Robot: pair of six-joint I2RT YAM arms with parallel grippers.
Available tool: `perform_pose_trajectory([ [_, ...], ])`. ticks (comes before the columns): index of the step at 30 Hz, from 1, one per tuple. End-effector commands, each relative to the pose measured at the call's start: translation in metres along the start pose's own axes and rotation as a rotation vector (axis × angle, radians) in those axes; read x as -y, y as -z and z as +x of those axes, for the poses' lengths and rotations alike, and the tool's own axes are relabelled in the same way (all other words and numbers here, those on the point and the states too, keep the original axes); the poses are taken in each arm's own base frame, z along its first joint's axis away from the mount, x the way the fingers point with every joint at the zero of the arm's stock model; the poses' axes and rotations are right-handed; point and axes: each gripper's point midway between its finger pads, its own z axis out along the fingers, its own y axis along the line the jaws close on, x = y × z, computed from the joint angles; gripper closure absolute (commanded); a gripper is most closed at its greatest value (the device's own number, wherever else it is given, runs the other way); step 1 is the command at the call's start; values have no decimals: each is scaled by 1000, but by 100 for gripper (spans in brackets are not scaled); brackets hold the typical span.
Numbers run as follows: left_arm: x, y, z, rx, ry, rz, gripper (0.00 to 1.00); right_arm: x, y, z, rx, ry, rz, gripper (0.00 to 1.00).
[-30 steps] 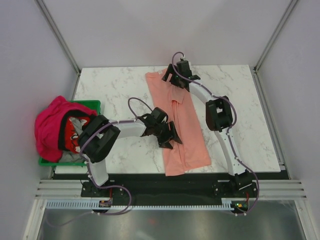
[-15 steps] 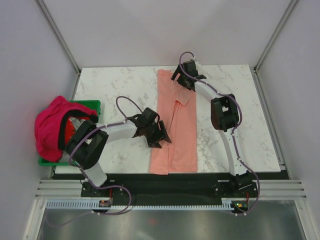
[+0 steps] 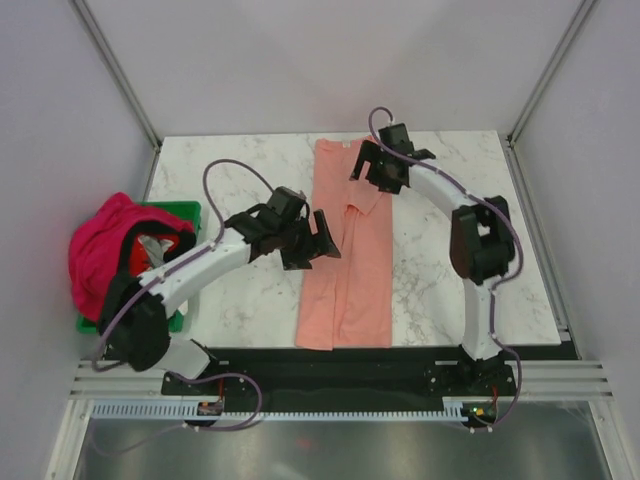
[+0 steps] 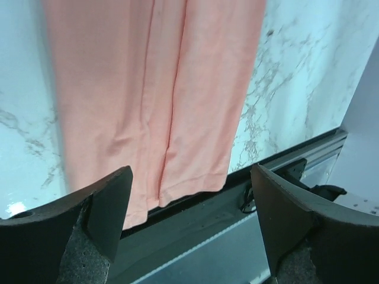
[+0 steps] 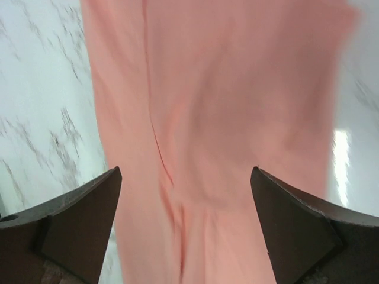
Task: Fold and stack the t-shirts
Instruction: Fold the tshirt
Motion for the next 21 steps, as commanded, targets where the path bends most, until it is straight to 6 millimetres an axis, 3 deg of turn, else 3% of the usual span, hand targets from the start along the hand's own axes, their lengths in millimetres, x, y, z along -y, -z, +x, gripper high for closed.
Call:
perform_pose_trajectory([
  [1,-29,42,-6,115,-64,-87,11,12,103,26,11,5,48,2],
  [2,-36,43,-2,118,-64,-95,12,12,139,29,63,-9,56,2],
  [3,-54,39,11,96,-57,-123,12,23,151,56,32,-3,96,2],
  [4,-58,44,15,109,-54,-113,14,42,153,116,-58,38,160,2],
  [5,-64,44,22,104,-48,-112,14,39,177,131,-45,47,141,2],
  [6,-80,39,36,73,-35,-134,15,45,186,156,-68,22,168,3],
  [7,-84,38,44,58,-22,-124,15,58,191,207,-148,64,193,4],
  [8,-80,42,47,70,-24,-83,15,57,206,219,-140,52,160,5],
  [9,-90,37,59,47,-16,-86,15,61,213,236,-155,37,155,8],
  [10,-90,39,64,40,-13,-65,15,74,220,270,-193,31,178,9],
  [11,-89,44,67,53,-11,-36,15,71,231,276,-175,2,132,11],
  [12,-97,42,75,41,1,-42,15,86,235,294,-199,7,150,17],
  [14,-101,44,84,34,9,-29,15,85,249,312,-196,-9,116,21],
  [15,-106,44,91,32,22,-21,16,98,252,323,-212,6,145,21],
  [16,-108,44,94,27,29,-17,16,98,256,332,-222,25,136,21],
  [21,-127,34,115,-6,63,-30,18,107,246,351,-241,21,141,24],
])
